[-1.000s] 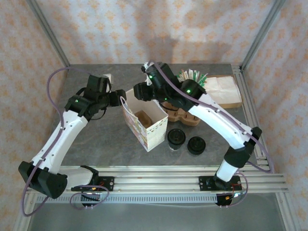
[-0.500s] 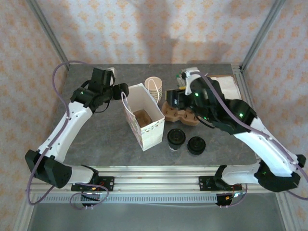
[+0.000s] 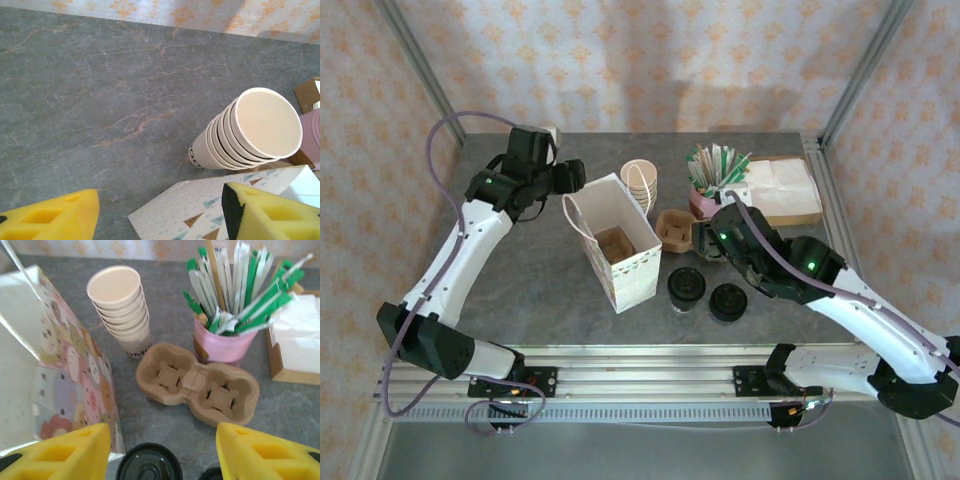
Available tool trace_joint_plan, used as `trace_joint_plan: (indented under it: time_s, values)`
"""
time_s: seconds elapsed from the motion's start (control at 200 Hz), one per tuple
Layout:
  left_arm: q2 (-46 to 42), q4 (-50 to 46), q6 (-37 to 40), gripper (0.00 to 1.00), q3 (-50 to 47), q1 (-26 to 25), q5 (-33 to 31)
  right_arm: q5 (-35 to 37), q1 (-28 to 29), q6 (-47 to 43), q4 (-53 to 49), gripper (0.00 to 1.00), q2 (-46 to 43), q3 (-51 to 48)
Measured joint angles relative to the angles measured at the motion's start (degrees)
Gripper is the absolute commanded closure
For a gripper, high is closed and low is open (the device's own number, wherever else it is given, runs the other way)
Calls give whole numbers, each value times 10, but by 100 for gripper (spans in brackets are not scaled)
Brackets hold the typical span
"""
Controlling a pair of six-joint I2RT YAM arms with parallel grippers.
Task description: Pack the takeout coffee
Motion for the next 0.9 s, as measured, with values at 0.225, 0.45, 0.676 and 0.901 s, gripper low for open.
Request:
trace_joint_plan:
  time_s: [0.225, 0.45, 0.676, 0.901]
  values:
    - [-59, -24, 0, 30, -14, 0, -11, 10, 0, 50, -21, 39, -12, -48]
    - [-93, -51, -2, 27, -34, 0, -14, 2, -1, 106, -40, 39, -14, -93]
    - [-149, -61, -16, 24, -76, 0, -14, -17, -2, 139, -41, 38, -13, -132]
    - [-220, -73, -37, 22, -136, 0, -19, -49, -2, 147, -41, 35, 10, -137]
